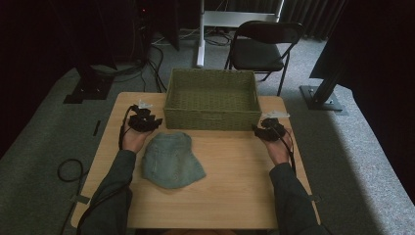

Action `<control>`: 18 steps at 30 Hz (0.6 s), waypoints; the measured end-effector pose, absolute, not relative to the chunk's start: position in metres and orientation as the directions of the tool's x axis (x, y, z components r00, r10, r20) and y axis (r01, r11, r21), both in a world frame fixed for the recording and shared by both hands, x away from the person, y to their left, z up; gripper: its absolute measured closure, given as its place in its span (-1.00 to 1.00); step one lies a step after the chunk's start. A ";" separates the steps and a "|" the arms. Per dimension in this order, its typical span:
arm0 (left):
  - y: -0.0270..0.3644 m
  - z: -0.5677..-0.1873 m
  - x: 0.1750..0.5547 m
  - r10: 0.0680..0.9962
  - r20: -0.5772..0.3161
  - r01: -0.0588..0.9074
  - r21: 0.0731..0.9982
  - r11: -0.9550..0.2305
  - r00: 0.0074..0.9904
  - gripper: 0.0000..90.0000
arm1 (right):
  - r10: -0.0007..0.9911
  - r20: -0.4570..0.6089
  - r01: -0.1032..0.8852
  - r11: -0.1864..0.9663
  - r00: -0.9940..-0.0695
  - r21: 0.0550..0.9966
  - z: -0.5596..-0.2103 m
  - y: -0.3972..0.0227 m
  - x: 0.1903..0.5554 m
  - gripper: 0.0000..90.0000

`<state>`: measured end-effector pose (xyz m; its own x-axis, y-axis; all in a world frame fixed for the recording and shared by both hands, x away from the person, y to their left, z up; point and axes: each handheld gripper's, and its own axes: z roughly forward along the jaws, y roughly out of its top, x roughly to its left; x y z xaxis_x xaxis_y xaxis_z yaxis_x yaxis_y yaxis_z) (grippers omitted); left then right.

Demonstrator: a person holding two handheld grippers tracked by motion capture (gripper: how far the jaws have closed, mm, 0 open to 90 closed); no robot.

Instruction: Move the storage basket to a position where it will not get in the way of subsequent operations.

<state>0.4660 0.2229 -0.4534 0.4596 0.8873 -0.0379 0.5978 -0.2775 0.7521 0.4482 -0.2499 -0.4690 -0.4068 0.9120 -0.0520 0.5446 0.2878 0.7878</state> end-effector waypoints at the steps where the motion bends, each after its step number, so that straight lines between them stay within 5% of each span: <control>1: 0.225 -0.453 0.463 0.887 -0.046 0.597 0.756 -0.270 0.460 0.33 | 0.911 -0.047 0.545 0.285 -0.409 0.789 -0.469 -0.249 0.445 0.19; 18: 0.230 -0.454 0.432 0.882 -0.054 0.594 0.759 -0.268 0.467 0.27 | 0.851 -0.052 0.506 0.359 -0.523 0.785 -0.476 -0.225 0.411 0.09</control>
